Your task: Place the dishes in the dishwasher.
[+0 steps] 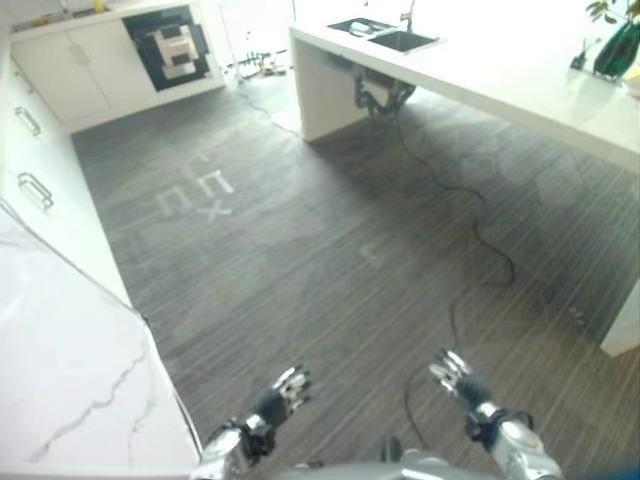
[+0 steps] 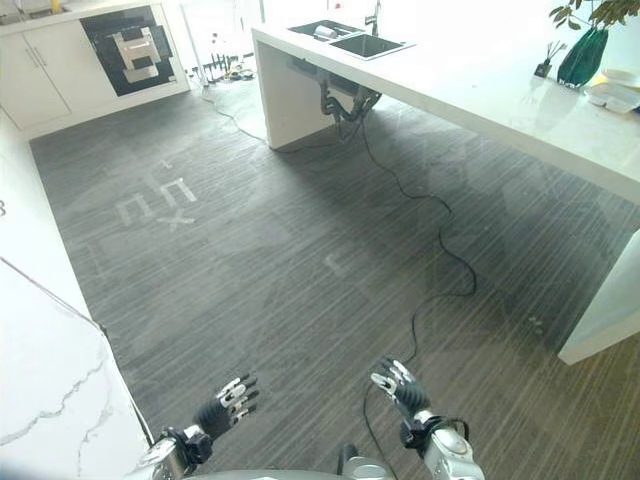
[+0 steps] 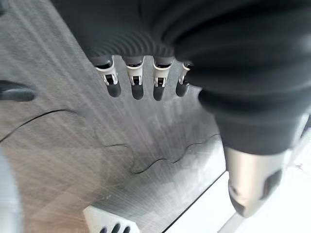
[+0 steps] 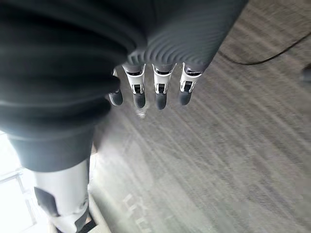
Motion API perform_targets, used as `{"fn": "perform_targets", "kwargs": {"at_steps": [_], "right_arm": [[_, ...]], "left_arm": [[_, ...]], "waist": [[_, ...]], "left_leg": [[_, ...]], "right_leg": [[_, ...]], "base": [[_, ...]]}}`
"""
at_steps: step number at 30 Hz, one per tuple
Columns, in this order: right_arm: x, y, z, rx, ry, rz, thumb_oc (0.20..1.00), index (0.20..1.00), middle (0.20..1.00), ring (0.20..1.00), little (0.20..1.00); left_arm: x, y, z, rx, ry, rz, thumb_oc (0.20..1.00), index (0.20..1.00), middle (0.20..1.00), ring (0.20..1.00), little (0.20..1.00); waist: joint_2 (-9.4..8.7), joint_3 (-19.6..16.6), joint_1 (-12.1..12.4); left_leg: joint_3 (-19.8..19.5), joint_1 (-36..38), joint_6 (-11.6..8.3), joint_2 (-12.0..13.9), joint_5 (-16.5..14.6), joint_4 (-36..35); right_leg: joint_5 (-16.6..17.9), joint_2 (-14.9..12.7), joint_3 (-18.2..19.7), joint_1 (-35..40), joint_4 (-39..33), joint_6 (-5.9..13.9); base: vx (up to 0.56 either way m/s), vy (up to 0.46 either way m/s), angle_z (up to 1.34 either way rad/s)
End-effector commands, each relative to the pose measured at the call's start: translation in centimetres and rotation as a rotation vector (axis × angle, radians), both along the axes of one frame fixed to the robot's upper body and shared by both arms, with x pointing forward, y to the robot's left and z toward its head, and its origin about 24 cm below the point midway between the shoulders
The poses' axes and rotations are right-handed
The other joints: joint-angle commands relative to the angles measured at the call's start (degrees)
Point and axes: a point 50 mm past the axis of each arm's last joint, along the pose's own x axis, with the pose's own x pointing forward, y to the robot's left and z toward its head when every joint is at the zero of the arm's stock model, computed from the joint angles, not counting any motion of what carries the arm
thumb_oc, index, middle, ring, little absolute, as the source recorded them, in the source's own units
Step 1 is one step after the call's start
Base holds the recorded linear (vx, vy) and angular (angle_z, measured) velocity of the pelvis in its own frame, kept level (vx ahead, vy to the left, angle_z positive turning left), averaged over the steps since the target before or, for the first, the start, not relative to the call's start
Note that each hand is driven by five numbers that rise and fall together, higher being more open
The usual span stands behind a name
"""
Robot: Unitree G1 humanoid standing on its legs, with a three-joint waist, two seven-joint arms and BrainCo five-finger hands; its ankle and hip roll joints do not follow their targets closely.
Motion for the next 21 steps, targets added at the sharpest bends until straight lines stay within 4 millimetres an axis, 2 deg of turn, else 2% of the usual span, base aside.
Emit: {"fn": "perform_targets", "kwargs": {"at_steps": [1,4,7,12,14,17,21], "right_arm": [[2.6,-0.1,1.1,-0.021,-0.076,0.03,1.0,1.0,1.0,1.0,1.0],[2.0,-0.1,0.4,-0.042,-0.029,0.011,1.0,1.0,1.0,1.0,1.0],[1.4,0.0,-0.3,-0.041,0.019,-0.004,1.0,1.0,1.0,1.0,1.0],[0.5,-0.3,-1.2,-0.017,0.094,-0.053,1.0,1.0,1.0,1.0,1.0],[-0.5,-0.4,-1.7,-0.008,0.135,-0.053,1.0,1.0,1.0,1.0,1.0],[-1.5,-0.4,-2.2,0.004,0.158,-0.047,1.0,1.0,1.0,1.0,1.0],[-0.9,-0.6,-1.9,0.008,0.126,-0.055,1.0,1.0,1.0,1.0,1.0]], "left_arm": [[2.0,-1.3,0.3,0.015,-0.035,-0.075,1.0,1.0,1.0,1.0,1.0],[1.0,-0.6,-0.7,0.105,0.079,-0.029,1.0,1.0,1.0,1.0,1.0],[0.1,-0.2,-1.5,0.197,0.162,-0.059,1.0,1.0,1.0,1.0,1.0],[0.0,-0.1,-2.0,0.276,0.237,-0.022,1.0,1.0,1.0,1.0,1.0],[-0.7,0.3,-2.3,0.318,0.258,0.021,1.0,1.0,1.0,1.0,1.0],[-0.1,0.6,-1.9,0.311,0.185,0.087,1.0,1.0,1.0,1.0,1.0],[1.6,0.5,-0.9,0.283,0.057,0.127,1.0,1.0,1.0,1.0,1.0]], "waist": [[1.15,1.04,0.35],[1.27,0.67,0.68],[1.36,0.68,0.87],[2.12,1.5,0.83],[2.19,1.35,0.81],[2.27,0.97,0.78],[2.6,1.18,0.54]], "left_leg": [[1.05,-0.4,-2.07,2.1,-5.94,2.43],[0.41,-0.33,-2.02,1.78,-5.9,1.98],[0.06,-0.48,-1.97,1.68,-5.85,1.92],[-0.13,-1.32,-2.09,2.03,-5.36,1.61],[-0.39,-1.08,-2.35,2.03,-5.2,1.21],[-0.64,-0.86,-2.78,2.69,-4.85,1.25],[-1.34,-1.7,-3.46,3.67,-4.17,2.14]], "right_leg": [[-10.78,-2.7,-2.41,1.24,4.7,3.4],[-10.85,-2.55,-2.68,1.61,4.24,3.28],[-10.96,-2.49,-3.03,1.66,4.26,3.13],[-11.2,-2.62,-3.92,0.98,4.53,2.84],[-10.97,-2.41,-4.05,1.44,3.72,2.84],[-11.45,-1.62,-3.78,1.93,3.65,2.3],[-12.44,-0.09,-2.54,1.26,4.66,1.18]], "base": [[-0.01,0.0,0.04],[-0.01,-0.004,0.07],[-0.02,-0.006,0.11],[-0.06,0.0,0.06],[0.0,-0.045,0.12],[0.0,-0.127,0.15],[-0.05,-0.147,0.03]]}}
